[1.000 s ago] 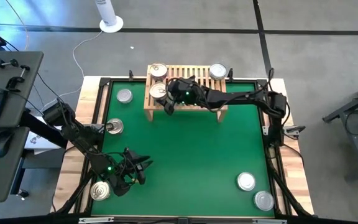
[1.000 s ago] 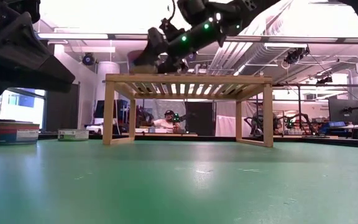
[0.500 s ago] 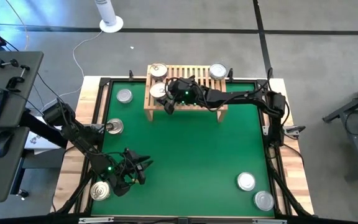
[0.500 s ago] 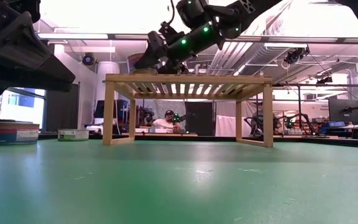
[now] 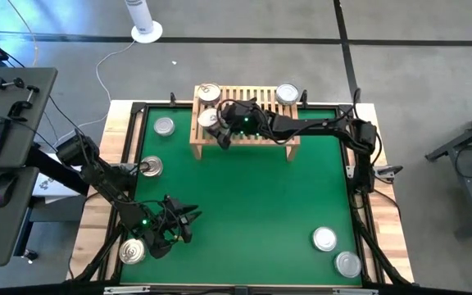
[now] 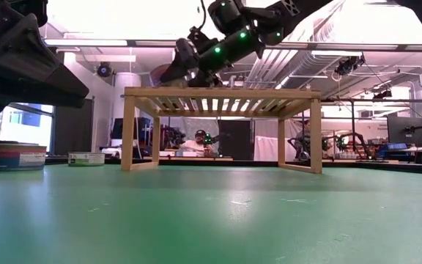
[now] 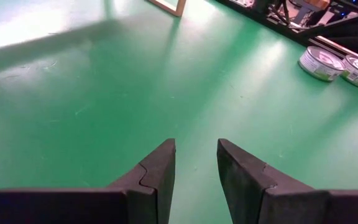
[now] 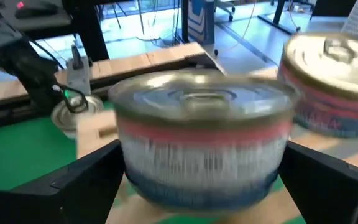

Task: Stack canned seafood by type on shelf
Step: Put the center blue tuna can on the shelf aligned with the other blue tuna can

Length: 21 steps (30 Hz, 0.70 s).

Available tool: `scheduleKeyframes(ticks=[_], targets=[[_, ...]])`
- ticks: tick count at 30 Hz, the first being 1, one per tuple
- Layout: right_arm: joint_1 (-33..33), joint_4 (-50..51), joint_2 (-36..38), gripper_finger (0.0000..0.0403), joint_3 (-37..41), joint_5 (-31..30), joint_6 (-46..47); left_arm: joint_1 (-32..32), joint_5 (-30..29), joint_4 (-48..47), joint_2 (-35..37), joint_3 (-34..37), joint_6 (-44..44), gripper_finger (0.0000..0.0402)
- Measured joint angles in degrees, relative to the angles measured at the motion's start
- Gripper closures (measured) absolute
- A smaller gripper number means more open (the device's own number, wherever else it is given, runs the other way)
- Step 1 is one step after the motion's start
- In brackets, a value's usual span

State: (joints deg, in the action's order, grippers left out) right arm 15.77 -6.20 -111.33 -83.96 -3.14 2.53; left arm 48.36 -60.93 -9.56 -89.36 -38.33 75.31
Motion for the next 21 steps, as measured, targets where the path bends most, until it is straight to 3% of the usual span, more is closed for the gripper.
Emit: scheduleKeyframes(ticks=[10, 21], targets=[[0.0, 1.8, 0.11, 0.0003, -2.48, 0.1, -0.14, -0.97, 0.02, -0.02, 0.0, 0.0, -0.03, 0.0294], [0.63, 10.5, 0.65, 0.0004, -2.49, -1.14, -1.49, -1.86, 0.3, 0.26, 0.0, -0.21, -1.74, 0.0294]])
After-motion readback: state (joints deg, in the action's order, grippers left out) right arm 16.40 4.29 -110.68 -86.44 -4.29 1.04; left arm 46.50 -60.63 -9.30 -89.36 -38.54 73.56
